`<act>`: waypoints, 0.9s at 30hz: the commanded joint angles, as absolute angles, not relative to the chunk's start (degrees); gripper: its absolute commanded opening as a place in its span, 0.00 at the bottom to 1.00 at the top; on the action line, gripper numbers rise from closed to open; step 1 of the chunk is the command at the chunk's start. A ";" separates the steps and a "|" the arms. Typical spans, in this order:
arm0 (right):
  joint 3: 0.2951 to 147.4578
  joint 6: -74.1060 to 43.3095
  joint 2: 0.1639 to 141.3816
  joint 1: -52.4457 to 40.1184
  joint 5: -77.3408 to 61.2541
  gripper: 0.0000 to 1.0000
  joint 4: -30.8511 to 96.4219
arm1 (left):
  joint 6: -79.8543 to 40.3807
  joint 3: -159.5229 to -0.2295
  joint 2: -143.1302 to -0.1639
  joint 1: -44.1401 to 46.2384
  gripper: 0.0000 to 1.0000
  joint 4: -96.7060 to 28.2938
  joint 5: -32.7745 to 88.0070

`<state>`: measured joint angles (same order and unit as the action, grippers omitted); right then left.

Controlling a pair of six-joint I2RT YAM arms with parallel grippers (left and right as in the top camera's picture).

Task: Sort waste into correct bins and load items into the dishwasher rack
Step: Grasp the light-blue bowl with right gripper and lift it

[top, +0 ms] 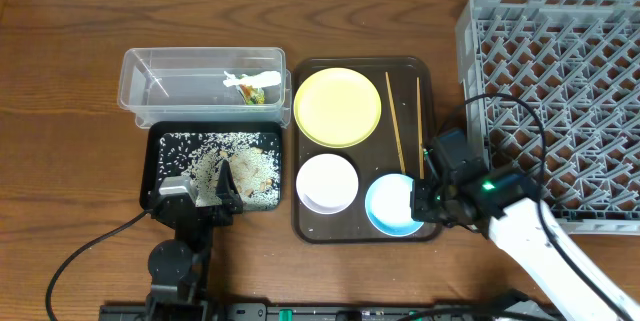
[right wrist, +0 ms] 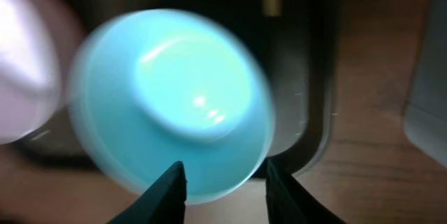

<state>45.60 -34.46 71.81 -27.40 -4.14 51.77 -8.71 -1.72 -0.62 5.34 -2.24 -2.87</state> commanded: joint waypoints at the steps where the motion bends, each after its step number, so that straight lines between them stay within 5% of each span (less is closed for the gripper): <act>1: 43.83 -40.58 75.46 -28.12 1.96 0.33 50.02 | -7.73 -0.23 -0.23 5.06 0.90 -3.79 -2.52; 6: 43.11 -40.66 80.34 -28.16 1.39 0.29 46.92 | -7.73 -0.23 -0.23 5.06 0.90 -3.79 -2.52; 11: 43.05 -40.69 83.31 -28.16 0.56 0.01 46.74 | -7.73 -0.23 -0.23 5.06 0.90 -3.79 -2.52; 27: 49.32 -32.71 61.71 -28.08 8.45 0.01 52.36 | -7.73 -0.23 -0.23 5.06 0.90 -3.79 -2.52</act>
